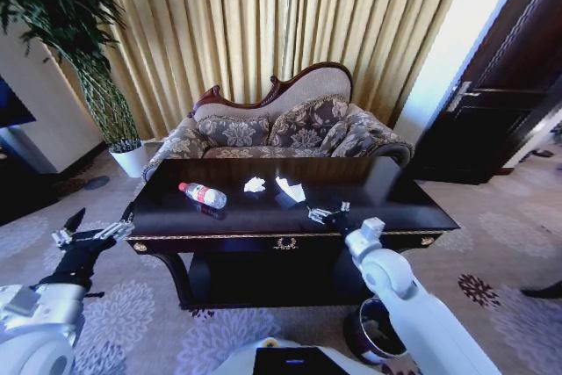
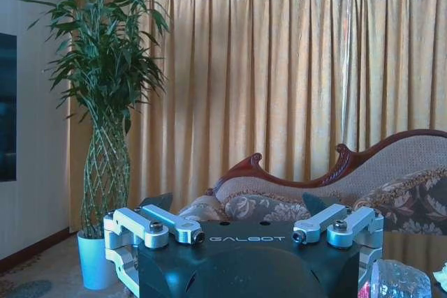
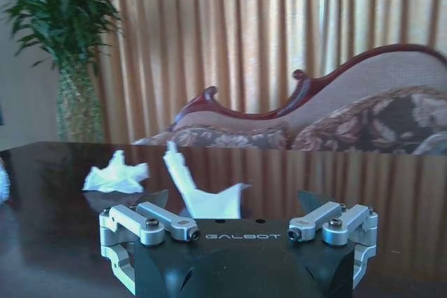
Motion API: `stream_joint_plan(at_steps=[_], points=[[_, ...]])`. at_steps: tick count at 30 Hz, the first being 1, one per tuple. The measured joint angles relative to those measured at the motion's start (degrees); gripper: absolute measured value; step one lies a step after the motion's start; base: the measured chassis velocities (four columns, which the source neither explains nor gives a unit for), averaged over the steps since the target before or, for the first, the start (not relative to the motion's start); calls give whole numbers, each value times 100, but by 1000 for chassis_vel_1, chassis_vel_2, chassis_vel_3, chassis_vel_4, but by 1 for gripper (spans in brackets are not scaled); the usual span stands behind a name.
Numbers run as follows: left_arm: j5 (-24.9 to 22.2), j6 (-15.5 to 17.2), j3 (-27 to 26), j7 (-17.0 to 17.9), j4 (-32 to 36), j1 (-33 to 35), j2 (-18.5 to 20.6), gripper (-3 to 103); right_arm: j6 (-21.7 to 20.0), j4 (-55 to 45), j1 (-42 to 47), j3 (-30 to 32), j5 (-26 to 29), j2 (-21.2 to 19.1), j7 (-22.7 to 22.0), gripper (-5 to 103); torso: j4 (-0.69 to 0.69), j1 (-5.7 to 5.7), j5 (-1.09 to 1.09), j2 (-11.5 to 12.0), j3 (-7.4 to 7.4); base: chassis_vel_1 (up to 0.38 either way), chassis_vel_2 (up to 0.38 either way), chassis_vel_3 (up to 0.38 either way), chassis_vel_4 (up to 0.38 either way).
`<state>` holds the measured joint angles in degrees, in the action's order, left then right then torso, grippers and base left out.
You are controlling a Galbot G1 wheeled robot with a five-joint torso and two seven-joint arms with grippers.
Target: Move to the front of the table and place the trash on the table into the trash bin.
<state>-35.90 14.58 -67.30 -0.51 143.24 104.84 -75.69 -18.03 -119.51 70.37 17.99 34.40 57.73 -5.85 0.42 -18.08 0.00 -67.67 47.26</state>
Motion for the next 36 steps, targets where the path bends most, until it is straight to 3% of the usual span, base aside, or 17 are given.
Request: stream_joint_plan(at_steps=[12,23,36], points=[[87,24,50,15,0,30,65,100,-87,215,-659,-695,297,30,-34,100,0,0,0,0,0,0,0,0,0],[217,27,162,15,0,79,8,100,-267,946,-1812,-1666,378,276,-407,100,-1,0,0,0,0,0,0,0,0],[248,-78,132,-14,0,165,-50,100,-274,1509,-2239,-1931,306,467,-514,101,1,-1,0,0,0,0,0,0,0]])
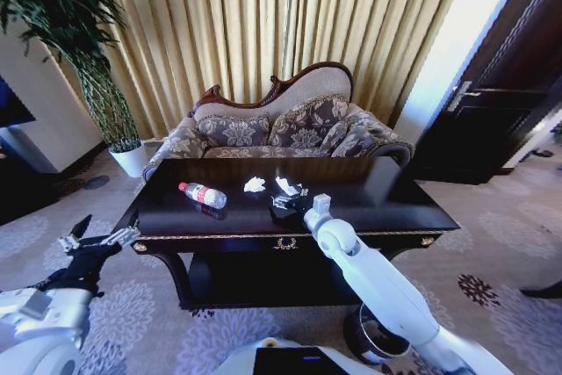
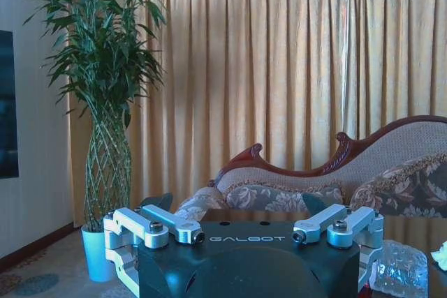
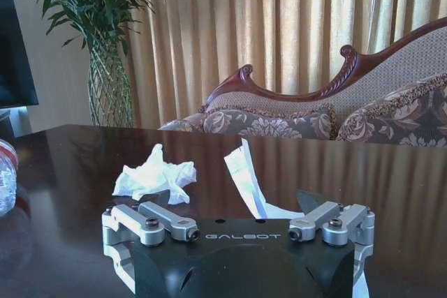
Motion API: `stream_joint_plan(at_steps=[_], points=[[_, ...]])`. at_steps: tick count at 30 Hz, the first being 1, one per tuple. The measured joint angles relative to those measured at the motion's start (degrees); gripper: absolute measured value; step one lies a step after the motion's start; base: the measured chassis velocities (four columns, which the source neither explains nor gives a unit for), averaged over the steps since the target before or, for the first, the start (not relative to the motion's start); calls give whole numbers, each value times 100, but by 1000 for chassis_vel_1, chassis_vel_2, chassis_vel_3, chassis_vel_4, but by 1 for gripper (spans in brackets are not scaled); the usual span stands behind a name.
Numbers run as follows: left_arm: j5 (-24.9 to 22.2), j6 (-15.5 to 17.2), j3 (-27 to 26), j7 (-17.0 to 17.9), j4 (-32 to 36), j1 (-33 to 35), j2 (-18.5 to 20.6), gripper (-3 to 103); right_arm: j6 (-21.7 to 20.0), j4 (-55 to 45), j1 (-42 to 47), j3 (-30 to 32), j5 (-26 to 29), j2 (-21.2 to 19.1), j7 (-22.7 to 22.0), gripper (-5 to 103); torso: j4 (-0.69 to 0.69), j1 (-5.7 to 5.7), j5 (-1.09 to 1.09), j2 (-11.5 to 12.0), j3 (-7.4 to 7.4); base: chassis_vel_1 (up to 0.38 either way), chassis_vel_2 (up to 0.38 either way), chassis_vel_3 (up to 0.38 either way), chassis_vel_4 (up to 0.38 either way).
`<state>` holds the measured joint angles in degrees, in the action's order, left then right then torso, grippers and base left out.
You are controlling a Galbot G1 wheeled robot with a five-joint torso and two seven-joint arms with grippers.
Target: Move to the front of the table and place the trash on the table into the trash bin.
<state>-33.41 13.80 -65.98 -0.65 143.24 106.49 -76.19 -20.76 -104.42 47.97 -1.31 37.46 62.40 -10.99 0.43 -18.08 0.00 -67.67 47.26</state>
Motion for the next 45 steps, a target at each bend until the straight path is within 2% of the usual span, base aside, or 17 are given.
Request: stream_joint_plan(at_steps=[1,3,5,6,8,9,11,13,15,22,24,25,26,27,31,38,45], points=[[0,-5,8,0,0,-8,-2,100,0,24,-14,-8,2,8,-16,97,0,0,0,0,0,0,0,0,0],[0,-6,21,0,0,-8,-9,100,1,36,-15,-10,2,15,-30,97,0,0,-1,0,0,0,0,0,0],[13,-13,54,-2,0,-7,-35,100,18,46,-5,-8,2,19,-46,82,-1,0,0,0,0,0,0,0,0],[13,-13,54,-2,0,-7,-35,100,18,46,-5,-8,2,19,-46,82,-1,0,0,0,0,0,0,0,0],[20,-18,58,-3,0,4,-46,100,39,36,31,15,0,3,-48,71,0,0,0,0,0,0,0,0,0],[20,-18,58,-3,0,4,-46,100,39,36,31,15,0,3,-48,71,0,0,0,0,0,0,0,0,0],[20,-20,54,-4,0,-2,-46,100,45,11,61,47,0,-11,-49,60,-1,0,0,0,0,0,0,0,0],[20,-20,54,-4,0,-6,-45,100,46,1,71,57,-1,-14,-49,60,-1,0,-1,0,0,0,0,0,0],[15,-20,54,-4,0,-13,-43,100,48,-39,110,88,-8,-22,-49,49,0,0,0,0,0,0,0,0,0],[27,-49,77,-3,0,-12,-72,100,51,-98,203,140,-85,-31,-51,22,-1,0,0,0,-1,0,0,0,0],[28,-52,77,-3,0,-12,-73,100,52,-101,212,144,-94,-33,-51,22,0,0,-1,0,0,0,0,0,0],[29,-55,74,-2,0,-14,-72,100,55,-104,218,149,-105,-34,-52,12,0,0,0,0,0,0,0,0,0],[28,-56,70,-1,0,-15,-71,100,56,-105,219,151,-107,-34,-52,12,-1,0,0,0,0,0,0,0,0],[28,-59,67,0,0,-15,-69,100,57,-107,219,153,-108,-34,-52,7,-1,0,-1,0,0,0,0,0,0],[28,-66,56,1,0,-6,-69,100,59,-110,216,159,-108,-31,-51,1,-1,0,0,0,0,0,0,0,0],[31,-79,55,2,0,-5,-76,100,62,-131,216,204,-100,-30,-51,0,-1,0,0,0,0,0,0,0,0],[34,-94,48,7,0,-4,-110,100,192,-441,387,583,-13,-120,-108,0,-1,0,-1,0,0,0,0,0,0]])
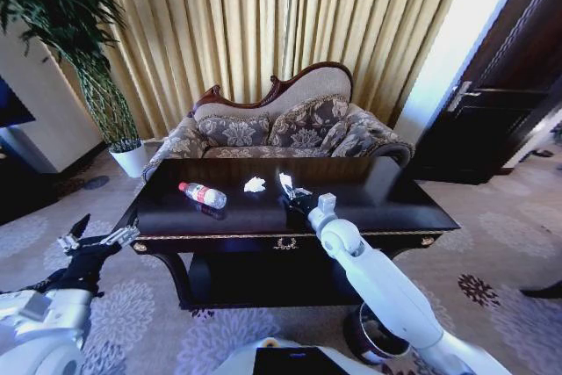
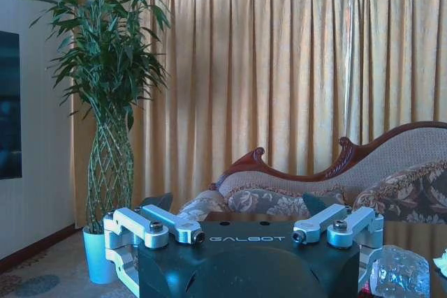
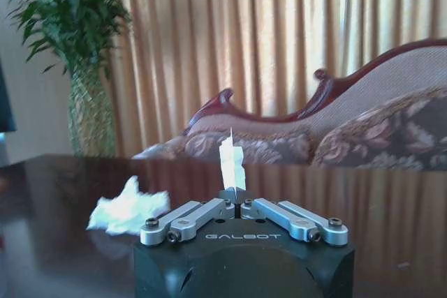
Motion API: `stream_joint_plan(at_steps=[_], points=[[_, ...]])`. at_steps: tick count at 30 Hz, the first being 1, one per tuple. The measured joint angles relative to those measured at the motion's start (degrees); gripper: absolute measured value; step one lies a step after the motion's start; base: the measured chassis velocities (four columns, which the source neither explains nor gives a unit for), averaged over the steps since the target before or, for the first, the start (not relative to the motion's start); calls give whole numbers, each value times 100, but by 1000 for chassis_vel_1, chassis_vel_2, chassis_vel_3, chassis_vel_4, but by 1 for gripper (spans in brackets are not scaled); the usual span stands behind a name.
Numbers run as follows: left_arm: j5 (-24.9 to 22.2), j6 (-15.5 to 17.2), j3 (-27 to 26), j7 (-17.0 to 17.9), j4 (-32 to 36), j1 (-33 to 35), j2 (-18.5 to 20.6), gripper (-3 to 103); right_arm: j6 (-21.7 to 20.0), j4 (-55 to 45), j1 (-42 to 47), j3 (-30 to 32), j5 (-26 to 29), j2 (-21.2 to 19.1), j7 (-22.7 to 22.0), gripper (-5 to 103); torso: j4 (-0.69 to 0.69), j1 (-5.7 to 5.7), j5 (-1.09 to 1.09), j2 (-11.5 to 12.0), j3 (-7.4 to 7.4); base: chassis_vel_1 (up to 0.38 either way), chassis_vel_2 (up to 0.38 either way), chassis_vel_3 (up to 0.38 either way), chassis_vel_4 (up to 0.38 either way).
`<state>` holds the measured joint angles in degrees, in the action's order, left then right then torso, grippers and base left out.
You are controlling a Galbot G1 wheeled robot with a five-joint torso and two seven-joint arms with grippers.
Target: Move to the front of the table and place the trash on the table into the trash bin.
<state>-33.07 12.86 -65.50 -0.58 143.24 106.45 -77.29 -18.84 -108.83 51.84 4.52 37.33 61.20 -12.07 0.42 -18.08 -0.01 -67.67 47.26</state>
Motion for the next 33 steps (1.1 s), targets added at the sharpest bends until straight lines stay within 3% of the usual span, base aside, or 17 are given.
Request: stream_joint_plan(at_steps=[9,15,20,33], points=[[6,-5,6,1,0,9,-56,100,129,-412,469,845,-14,-385,-26,0,1,0,0,0,0,0,0,0,0],[45,-126,-109,-12,0,88,-17,100,183,-687,1375,1664,-75,-700,-268,0,0,0,0,0,0,0,0,0,0],[-81,-171,-253,-28,0,109,59,100,218,-800,1867,2273,-85,-603,-544,0,0,0,-1,-1,0,0,0,0,0],[-424,-197,-485,-105,0,100,240,100,118,-1600,2812,3306,51,-355,-550,0,1,0,1,-1,0,0,0,0,0]])
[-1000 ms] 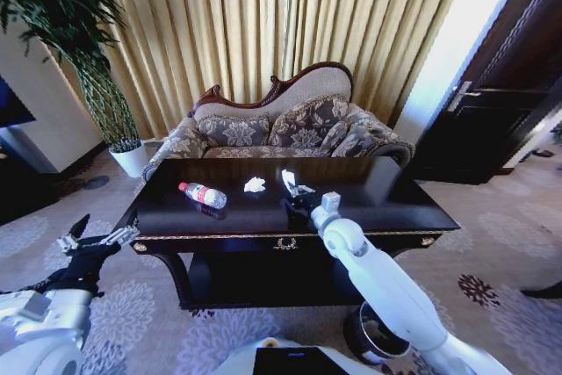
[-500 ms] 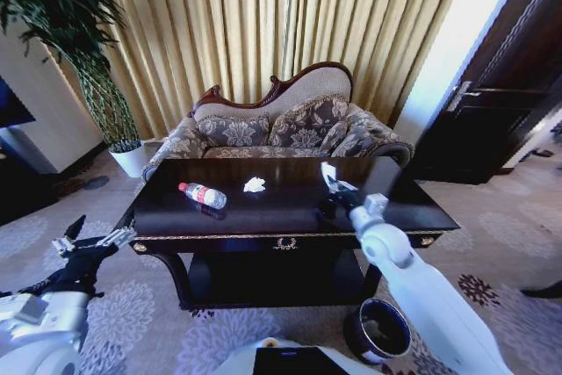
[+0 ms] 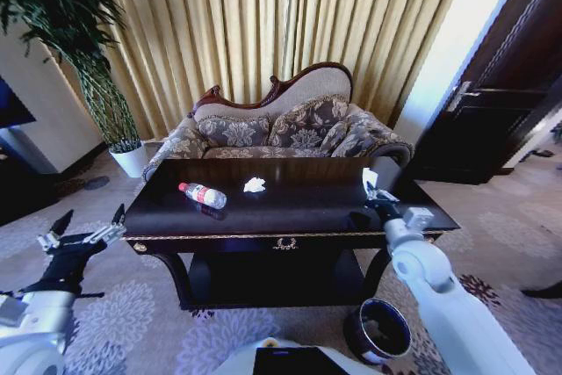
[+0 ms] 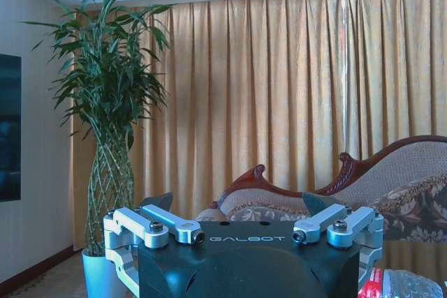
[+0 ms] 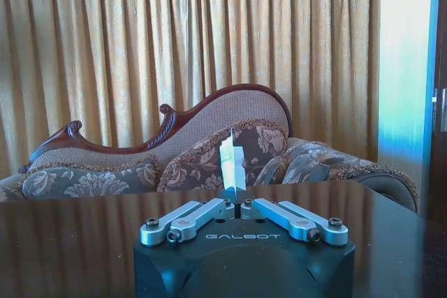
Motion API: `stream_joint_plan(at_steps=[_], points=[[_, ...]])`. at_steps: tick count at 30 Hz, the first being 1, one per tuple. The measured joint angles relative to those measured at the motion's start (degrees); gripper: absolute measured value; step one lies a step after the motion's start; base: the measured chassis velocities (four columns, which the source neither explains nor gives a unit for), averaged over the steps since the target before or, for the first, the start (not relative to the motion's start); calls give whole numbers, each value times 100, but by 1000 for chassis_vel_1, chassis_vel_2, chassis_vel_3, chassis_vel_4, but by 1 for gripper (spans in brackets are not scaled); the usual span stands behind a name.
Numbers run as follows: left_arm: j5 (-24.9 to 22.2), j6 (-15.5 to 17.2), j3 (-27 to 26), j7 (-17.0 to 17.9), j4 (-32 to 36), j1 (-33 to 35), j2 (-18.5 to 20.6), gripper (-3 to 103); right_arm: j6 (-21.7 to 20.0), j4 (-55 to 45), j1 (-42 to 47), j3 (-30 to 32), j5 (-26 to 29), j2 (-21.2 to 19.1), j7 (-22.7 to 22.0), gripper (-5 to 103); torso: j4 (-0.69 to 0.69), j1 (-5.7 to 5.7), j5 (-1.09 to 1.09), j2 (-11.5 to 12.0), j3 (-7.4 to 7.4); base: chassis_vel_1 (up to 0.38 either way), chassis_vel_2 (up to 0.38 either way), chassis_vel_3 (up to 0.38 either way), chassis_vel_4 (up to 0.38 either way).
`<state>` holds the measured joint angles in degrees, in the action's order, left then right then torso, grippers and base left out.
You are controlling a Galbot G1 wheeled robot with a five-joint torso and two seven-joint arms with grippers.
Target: Move to the front of the table and place the trash on the table into the trash bin.
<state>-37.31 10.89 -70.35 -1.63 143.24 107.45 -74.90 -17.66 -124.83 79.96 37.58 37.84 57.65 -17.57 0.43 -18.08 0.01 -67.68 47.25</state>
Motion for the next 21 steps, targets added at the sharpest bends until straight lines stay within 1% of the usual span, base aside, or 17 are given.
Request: stream_joint_plan(at_steps=[6,12,21], points=[[11,0,112,-12,0,-13,-6,100,-10,-264,247,82,-55,154,8,0,-1,0,0,0,0,10,-11,-17,7],[22,-2,150,-17,0,-12,-9,100,-12,-435,404,88,-148,240,11,0,-1,-2,0,2,1,79,-79,-68,65],[28,-8,130,-36,0,29,-60,100,-14,-528,502,64,-257,295,16,0,-1,2,0,0,0,160,-156,-158,164]])
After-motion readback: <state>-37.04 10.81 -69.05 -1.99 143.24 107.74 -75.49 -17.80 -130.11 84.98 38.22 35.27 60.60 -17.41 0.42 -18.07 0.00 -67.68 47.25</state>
